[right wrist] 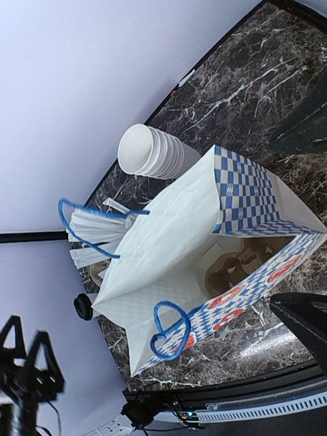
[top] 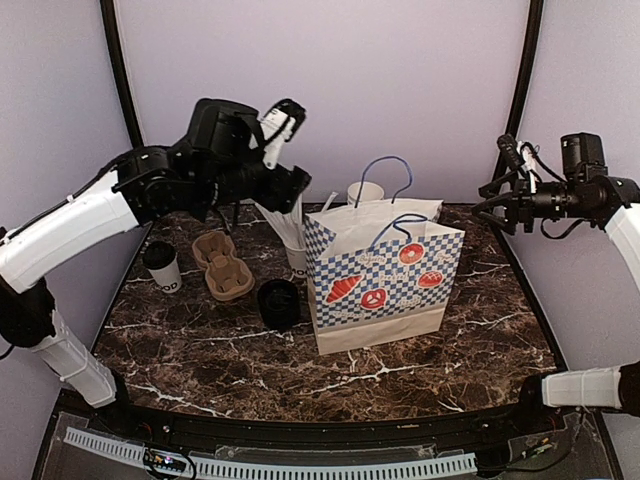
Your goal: Pack the takeout coffee
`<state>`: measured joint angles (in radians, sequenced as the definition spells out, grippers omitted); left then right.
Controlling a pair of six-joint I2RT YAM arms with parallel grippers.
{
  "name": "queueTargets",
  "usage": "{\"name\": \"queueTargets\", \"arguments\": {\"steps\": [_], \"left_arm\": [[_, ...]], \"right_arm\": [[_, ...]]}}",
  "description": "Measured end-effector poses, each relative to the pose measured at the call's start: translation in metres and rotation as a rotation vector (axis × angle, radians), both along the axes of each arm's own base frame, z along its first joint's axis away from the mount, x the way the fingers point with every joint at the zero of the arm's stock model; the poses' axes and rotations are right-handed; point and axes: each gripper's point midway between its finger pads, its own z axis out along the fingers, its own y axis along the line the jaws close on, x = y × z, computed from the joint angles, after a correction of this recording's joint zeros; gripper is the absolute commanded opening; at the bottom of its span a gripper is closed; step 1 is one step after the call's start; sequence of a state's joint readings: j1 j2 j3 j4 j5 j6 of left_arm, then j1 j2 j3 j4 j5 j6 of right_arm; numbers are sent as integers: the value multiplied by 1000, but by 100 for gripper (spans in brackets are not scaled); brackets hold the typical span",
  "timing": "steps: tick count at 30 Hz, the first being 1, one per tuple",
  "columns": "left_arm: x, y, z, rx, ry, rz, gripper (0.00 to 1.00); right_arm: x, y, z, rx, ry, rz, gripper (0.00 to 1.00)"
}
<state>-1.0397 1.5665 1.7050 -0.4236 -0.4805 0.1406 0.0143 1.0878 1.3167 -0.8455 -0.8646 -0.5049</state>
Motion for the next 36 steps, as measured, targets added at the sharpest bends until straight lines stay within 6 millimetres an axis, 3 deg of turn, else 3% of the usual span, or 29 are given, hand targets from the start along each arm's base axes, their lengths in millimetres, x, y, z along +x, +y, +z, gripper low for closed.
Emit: {"name": "queueTargets", "arguments": {"steps": [4, 6, 8, 15, 22, 30, 36], "left_arm": [[46, 118, -1, -130, 128, 352, 82], [59, 179, -19, -174, 202, 525, 81], [60, 224, -43, -198, 282, 653, 80], [61, 316, -113, -251, 538, 924, 80], [80, 370, -179, -277, 750, 1076, 82], [90, 388, -241, -281, 937, 1124, 82], [103, 386, -246, -317, 946, 1106, 79]], "right_arm": [[-5, 10, -3, -6, 4, 44, 70], [-4, 13, -4, -7, 7, 52, 69], [0, 13, -8, -9, 4, 48, 68], [25, 5, -49, -35, 68, -34, 68], [37, -2, -62, -42, 50, -107, 69], [36, -3, -61, -31, 5, -119, 69], [35, -3, -63, -27, -8, -120, 69]]}}
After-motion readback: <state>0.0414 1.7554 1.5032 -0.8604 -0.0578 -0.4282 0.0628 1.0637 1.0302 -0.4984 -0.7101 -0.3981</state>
